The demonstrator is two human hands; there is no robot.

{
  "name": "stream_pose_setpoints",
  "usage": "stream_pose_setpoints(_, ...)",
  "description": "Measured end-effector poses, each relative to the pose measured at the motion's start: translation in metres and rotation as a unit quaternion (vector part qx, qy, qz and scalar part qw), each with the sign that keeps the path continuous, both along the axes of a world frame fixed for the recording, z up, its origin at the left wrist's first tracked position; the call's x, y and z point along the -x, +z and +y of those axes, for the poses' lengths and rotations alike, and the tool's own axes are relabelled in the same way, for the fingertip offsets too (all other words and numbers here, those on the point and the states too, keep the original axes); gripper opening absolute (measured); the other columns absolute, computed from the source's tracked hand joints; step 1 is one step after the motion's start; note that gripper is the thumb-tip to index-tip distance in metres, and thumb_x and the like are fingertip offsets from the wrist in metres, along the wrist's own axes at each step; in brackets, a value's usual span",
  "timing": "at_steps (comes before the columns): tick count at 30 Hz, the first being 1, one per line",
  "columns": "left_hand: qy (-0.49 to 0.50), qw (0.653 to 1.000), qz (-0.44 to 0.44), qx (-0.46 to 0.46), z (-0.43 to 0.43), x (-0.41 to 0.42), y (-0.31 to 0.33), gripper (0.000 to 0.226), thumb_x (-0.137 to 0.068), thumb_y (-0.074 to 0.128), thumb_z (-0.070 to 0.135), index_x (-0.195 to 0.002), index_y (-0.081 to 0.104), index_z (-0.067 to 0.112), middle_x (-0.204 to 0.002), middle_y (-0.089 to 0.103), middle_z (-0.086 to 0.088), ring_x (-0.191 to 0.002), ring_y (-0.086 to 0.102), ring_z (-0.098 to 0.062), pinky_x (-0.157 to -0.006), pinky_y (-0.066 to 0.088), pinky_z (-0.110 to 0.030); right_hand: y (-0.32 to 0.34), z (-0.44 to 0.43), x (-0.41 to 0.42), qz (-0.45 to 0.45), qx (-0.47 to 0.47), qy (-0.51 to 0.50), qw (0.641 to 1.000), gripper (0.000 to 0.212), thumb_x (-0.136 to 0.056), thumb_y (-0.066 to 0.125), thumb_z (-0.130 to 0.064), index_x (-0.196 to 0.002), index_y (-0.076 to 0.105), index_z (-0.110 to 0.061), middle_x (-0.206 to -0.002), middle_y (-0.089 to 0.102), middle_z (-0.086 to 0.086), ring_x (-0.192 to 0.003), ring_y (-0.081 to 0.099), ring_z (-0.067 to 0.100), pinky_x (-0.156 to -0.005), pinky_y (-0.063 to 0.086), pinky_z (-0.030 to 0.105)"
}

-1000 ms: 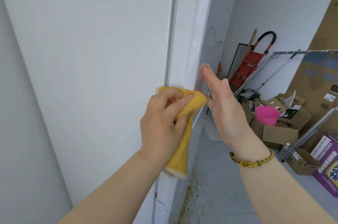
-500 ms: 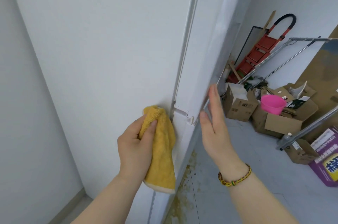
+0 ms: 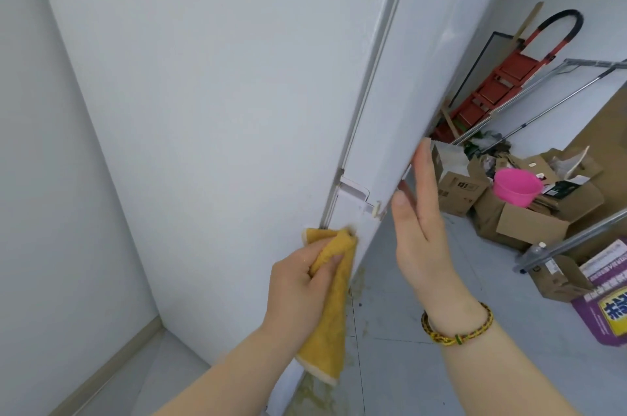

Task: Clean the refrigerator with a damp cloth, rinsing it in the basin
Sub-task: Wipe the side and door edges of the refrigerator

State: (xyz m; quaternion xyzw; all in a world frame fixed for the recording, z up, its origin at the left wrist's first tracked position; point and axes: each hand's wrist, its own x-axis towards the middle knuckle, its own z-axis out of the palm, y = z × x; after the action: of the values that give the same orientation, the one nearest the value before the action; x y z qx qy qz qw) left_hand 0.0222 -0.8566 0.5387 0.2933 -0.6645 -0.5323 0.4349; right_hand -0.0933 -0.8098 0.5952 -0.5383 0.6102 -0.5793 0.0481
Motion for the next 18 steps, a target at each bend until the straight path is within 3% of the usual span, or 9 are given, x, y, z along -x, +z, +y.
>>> stream_pose_setpoints(5,0.012,0.997,0.079,0.009,-0.005,0.014,0.031,0.032,-0.083,0.062,0.021,-0.076,0.057,0.052,-0.068,0.061,0.040,-0.071,0.057,0.018,-0.067,0.041,0.001,0.000,0.000,0.000,0.004,0.009,0.007,1.000,0.048,-0.093,0.034,-0.021,-0.125,0.009,-0.046,-0.142,0.005,-0.024,-0.136,0.007,-0.005,-0.112,0.010,0.010)
stream_pose_setpoints(10,0.020,1.000,0.020,0.009,0.000,0.007,0.001,0.020,-0.075,0.051,0.037,-0.072,0.058,0.056,-0.073,0.062,0.030,-0.074,0.057,0.014,-0.070,0.043,-0.004,-0.001,-0.005,-0.006,-0.017,0.027,0.004,0.999,0.050,-0.090,0.029,-0.015,-0.125,0.010,-0.045,-0.141,0.006,-0.025,-0.136,0.009,-0.005,-0.110,0.011,0.006)
stream_pose_setpoints(14,-0.024,0.999,-0.021,-0.012,-0.005,-0.002,-0.008,0.044,-0.087,0.058,0.021,-0.060,0.060,0.056,-0.063,0.062,0.031,-0.066,0.056,0.011,-0.064,0.041,-0.005,-0.002,-0.005,-0.008,-0.018,0.032,0.002,0.999,0.048,-0.091,0.028,-0.016,-0.125,0.010,-0.045,-0.141,0.006,-0.024,-0.137,0.008,-0.002,-0.111,0.009,0.007)
stream_pose_setpoints(18,-0.036,0.997,0.060,-0.016,-0.010,0.005,0.031,0.028,-0.087,0.055,0.011,-0.077,0.061,0.036,-0.056,0.060,0.033,-0.059,0.055,0.014,-0.058,0.039,0.000,0.000,-0.004,-0.007,-0.020,0.028,0.003,0.999,0.049,-0.089,0.029,-0.016,-0.123,0.010,-0.046,-0.140,0.006,-0.025,-0.137,0.007,-0.002,-0.111,0.009,0.007)
